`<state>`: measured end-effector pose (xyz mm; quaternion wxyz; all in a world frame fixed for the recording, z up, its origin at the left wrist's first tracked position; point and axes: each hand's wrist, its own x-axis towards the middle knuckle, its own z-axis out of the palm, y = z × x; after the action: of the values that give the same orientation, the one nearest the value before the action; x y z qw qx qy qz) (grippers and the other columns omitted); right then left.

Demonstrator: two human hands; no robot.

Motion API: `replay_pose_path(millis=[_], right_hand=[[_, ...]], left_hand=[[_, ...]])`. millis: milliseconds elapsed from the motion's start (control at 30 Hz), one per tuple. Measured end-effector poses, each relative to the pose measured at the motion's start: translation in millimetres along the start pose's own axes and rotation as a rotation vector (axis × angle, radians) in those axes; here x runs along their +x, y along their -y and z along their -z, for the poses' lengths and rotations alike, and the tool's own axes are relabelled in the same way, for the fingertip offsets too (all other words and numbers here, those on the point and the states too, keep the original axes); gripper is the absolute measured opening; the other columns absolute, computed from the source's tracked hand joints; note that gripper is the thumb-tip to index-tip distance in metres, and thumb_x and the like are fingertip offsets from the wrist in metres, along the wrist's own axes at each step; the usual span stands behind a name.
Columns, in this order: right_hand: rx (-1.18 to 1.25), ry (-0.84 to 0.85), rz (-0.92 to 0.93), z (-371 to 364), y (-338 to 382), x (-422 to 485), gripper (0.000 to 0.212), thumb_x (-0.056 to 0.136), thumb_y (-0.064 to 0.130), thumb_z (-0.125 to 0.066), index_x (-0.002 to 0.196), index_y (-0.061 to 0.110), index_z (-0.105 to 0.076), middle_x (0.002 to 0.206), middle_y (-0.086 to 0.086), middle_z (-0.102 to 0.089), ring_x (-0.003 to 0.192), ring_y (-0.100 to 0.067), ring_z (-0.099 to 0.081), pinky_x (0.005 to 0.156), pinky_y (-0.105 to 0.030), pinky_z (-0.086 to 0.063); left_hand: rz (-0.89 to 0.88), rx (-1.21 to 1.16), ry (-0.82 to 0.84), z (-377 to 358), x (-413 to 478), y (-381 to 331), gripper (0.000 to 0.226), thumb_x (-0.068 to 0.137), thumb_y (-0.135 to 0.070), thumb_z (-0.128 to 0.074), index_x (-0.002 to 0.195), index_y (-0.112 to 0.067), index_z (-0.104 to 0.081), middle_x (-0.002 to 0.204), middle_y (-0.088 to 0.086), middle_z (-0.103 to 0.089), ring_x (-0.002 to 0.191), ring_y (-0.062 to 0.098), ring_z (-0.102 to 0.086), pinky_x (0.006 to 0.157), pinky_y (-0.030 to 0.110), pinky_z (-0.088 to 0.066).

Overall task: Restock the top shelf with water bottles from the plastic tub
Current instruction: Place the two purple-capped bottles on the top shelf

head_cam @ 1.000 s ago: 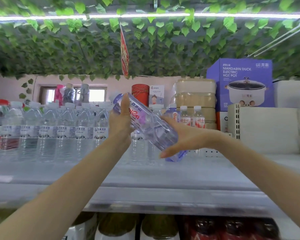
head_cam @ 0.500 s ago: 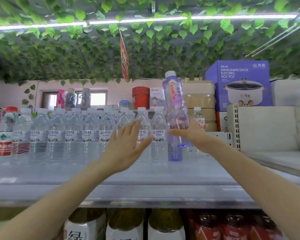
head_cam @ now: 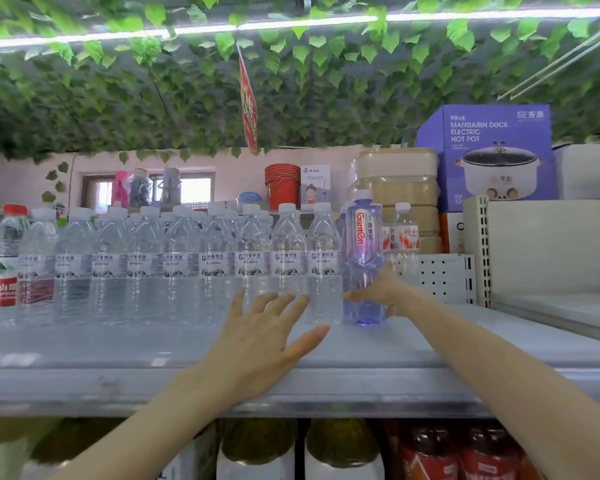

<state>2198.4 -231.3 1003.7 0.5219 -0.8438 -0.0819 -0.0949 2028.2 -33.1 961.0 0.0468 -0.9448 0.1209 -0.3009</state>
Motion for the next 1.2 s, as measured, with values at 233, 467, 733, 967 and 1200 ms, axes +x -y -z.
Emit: replay_pose_path(millis=[233,467,733,967,1200], right_hand=[[-0.120,0.118,-0.079,3.3,-15.7,14.2,0.121,0.068,0.018,-0.085,0.152,0.022,0.002,0.152,-0.007,-0.028,0.135,-0.033,-0.035,0.104,-0.049,-0.036],[-0.345,-0.014,0.177,-6.5,-24.1,26.9,0.119,0.046,0.034,-0.092,0.143,0.015,-0.026,0.135,-0.004,-0.047,0.125,-0.027,-0.048,0.104,-0.039,-0.042],[-0.621,-0.065,0.248,-7.3,-20.1,11.2,0.139,0.057,0.043,-0.087,0.151,0.018,0.012,0.157,-0.007,-0.014,0.142,-0.033,-0.022,0.111,-0.050,-0.030],[-1.211,-0.255,0.367,-4.9,-2.6,-21.6,0.140,0.060,0.073,-0.068,0.126,0.022,0.045,0.130,-0.006,0.053,0.118,-0.028,0.046,0.102,-0.072,0.005],[-1.409,-0.312,0.312,-10.1,2.6,-21.7,0.134,0.063,0.081,-0.057,0.126,0.022,0.046,0.129,-0.014,0.052,0.136,-0.033,0.035,0.100,-0.072,0.006]], left_hand=[[-0.013,-0.037,-0.026,-8.4,8.5,0.8,0.094,0.066,-0.074,0.017,0.149,-0.037,-0.005,0.154,-0.013,-0.020,0.142,0.009,-0.012,0.116,0.046,0.004],[-0.005,-0.061,-0.038,-9.7,14.9,-0.2,0.097,0.062,-0.075,0.018,0.149,-0.037,-0.005,0.154,-0.013,-0.022,0.142,0.008,-0.013,0.116,0.044,0.004],[-0.010,-0.069,-0.040,-13.0,15.0,0.4,0.096,0.063,-0.075,0.017,0.149,-0.038,-0.005,0.153,-0.014,-0.023,0.142,0.009,-0.012,0.115,0.044,0.005],[0.006,-0.059,-0.040,-10.3,10.6,4.2,0.096,0.063,-0.075,0.018,0.149,-0.038,-0.002,0.153,-0.016,-0.021,0.142,0.007,-0.011,0.115,0.044,0.005],[0.009,-0.054,-0.051,-13.6,8.9,9.7,0.100,0.061,-0.079,0.022,0.149,-0.038,-0.003,0.154,-0.013,-0.021,0.143,0.011,-0.010,0.116,0.045,0.002]])
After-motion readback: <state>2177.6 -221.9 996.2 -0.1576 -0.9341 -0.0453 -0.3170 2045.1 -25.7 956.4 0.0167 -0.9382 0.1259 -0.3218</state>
